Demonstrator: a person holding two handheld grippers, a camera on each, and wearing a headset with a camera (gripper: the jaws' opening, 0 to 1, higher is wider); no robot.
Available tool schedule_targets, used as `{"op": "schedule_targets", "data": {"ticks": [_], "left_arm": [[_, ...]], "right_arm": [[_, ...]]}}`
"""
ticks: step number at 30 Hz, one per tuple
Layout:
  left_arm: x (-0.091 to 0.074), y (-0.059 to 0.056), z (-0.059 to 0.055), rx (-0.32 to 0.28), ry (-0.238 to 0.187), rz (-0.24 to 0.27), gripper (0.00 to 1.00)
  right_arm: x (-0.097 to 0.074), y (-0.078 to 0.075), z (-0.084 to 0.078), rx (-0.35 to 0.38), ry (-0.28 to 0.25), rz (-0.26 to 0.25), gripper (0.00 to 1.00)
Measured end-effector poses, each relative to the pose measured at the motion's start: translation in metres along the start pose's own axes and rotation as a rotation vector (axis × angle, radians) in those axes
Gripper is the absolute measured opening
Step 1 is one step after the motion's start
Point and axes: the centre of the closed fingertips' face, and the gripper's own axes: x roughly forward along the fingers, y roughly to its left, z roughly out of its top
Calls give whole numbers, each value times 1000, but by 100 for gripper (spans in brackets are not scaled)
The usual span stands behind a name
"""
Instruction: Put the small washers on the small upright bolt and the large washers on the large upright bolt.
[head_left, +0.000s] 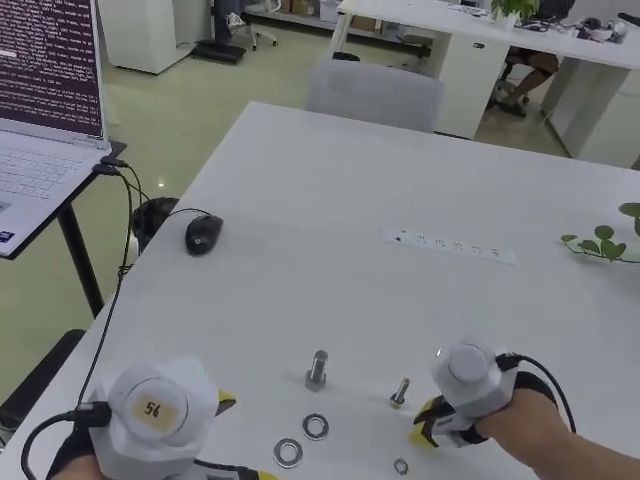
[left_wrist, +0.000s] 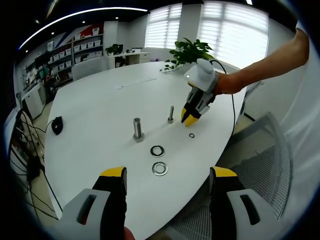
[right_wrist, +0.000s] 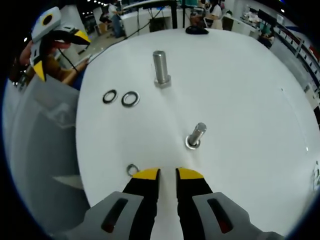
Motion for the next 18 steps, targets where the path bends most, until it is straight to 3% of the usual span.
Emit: {"op": "schedule_targets", "data": {"ticks": [3,5,6,8,10,13,18], "left_arm": [[-1,-2,-3,-4,3,0,67],[-1,-3,-5,-6,4,-1,67],[0,-4,-6,-5,5,-2,67],[0,-5,-7,-3,8,-4,67],[0,-6,-7,-3,7,-5,67],[0,-6,-6,1,6,-6,67],[0,-7,-3,7,3,-8,67]], "right_arm": [[0,13,-6,-74,20,9,14],[2,21,-9,-77,20,25,15],[2,23,-4,-111,-10,25,15],[2,32,-5,-108,-9,43,16],[4,40,-4,-172,-10,63,18],[5,44,-4,-248,13,56,19],[8,42,2,-250,15,58,18]]}}
